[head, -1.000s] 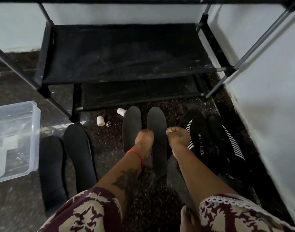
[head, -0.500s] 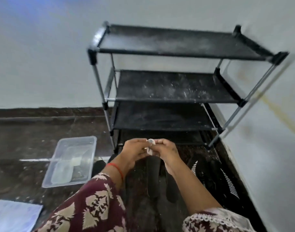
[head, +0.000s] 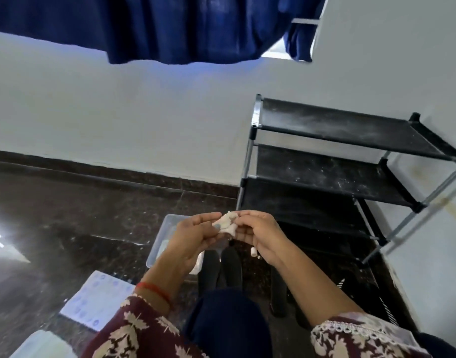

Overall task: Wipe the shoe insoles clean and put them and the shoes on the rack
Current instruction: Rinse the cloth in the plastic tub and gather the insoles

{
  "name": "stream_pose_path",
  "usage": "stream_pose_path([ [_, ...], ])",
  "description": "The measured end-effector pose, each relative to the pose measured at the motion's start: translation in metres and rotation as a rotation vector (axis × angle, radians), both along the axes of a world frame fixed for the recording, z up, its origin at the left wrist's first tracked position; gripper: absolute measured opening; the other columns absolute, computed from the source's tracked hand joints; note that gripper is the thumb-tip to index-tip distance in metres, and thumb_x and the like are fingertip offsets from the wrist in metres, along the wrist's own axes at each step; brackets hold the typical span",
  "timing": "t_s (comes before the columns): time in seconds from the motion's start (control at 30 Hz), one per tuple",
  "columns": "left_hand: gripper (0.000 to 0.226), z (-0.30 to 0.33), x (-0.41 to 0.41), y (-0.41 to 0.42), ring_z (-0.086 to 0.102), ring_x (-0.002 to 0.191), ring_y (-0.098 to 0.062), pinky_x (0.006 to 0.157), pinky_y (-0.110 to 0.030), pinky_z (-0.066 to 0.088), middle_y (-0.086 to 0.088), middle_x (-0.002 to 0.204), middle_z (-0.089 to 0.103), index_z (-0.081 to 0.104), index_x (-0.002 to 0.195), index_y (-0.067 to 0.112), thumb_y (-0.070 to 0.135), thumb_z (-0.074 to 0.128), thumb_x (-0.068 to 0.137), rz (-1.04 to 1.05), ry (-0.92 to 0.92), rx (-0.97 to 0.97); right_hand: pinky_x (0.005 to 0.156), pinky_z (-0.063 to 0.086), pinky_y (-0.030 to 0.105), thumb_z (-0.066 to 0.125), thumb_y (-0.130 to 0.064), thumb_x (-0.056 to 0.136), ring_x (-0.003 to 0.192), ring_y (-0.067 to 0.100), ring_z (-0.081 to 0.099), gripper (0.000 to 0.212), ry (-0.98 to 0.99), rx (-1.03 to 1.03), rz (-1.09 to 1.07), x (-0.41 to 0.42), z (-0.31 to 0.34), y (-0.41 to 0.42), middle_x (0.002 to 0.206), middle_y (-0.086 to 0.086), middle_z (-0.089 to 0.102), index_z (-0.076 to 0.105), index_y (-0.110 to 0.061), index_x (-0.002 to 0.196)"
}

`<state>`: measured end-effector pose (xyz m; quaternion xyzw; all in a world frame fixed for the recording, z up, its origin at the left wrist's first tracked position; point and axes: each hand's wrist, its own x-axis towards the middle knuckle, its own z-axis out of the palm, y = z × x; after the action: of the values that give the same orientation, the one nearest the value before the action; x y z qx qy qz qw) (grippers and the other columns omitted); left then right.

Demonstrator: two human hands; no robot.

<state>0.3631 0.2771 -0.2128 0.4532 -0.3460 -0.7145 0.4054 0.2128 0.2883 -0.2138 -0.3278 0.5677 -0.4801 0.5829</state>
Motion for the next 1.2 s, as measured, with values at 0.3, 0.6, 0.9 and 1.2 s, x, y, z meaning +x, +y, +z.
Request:
stream_pose_path([
  [0.3, 0.016, 0.007, 0.055, 0.02, 0.07, 0.071, -0.013, 0.071, -0.025, 0.058, -0.008, 0.086, 0.068, 0.058, 0.104, 0.003, 0.003, 0.059, 0.089, 0.078, 0.085, -0.095, 0.064, 0.055, 0.021, 0.066, -0.012, 0.082, 0.08, 0.014, 0.068, 0.009, 0.401, -0.086, 0.051, 0.083, 0.022, -0.006, 0.087, 0.003, 0.072, 0.07, -0.015, 0.089],
  [0.6, 0.013, -0.022, 0.074, 0.009, 0.068, 0.074, -0.017, 0.064, -0.023, 0.058, -0.012, 0.091, 0.067, 0.058, 0.103, 0.006, 0.001, 0.055, 0.092, 0.519, 0.186, -0.082, 0.054, 0.054, 0.022, 0.057, 0.002, 0.086, 0.055, 0.01, 0.063, 0.025, 0.122, 0.005, 0.056, 0.108, 0.009, -0.028, 0.088, 0.013, 0.063, 0.053, -0.008, 0.109],
  [0.9, 0.016, -0.078, 0.077, -0.018, 0.064, 0.07, -0.022, 0.061, -0.033, 0.051, -0.005, 0.072, 0.07, 0.053, 0.11, 0.02, 0.012, 0.051, 0.096, 0.528, -0.039, -0.17, 0.074, 0.056, 0.024, 0.05, 0.011, 0.085, 0.093, 0.014, 0.066, 0.039, 0.308, -0.012, 0.622, 0.098, -0.031, -0.067, 0.118, -0.003, 0.06, 0.073, -0.018, 0.099],
  [1.2, 0.032, -0.125, 0.081, -0.051, 0.068, 0.084, -0.018, 0.07, -0.021, 0.056, -0.013, 0.095, 0.073, 0.068, 0.103, 0.013, -0.004, 0.065, 0.076, 0.453, 0.102, -0.035, 0.081, 0.057, 0.029, 0.063, 0.006, 0.081, 0.09, 0.023, 0.068, 0.035, 0.164, 0.07, 0.616, 0.093, -0.092, -0.122, 0.104, 0.017, 0.069, 0.062, -0.001, 0.115],
])
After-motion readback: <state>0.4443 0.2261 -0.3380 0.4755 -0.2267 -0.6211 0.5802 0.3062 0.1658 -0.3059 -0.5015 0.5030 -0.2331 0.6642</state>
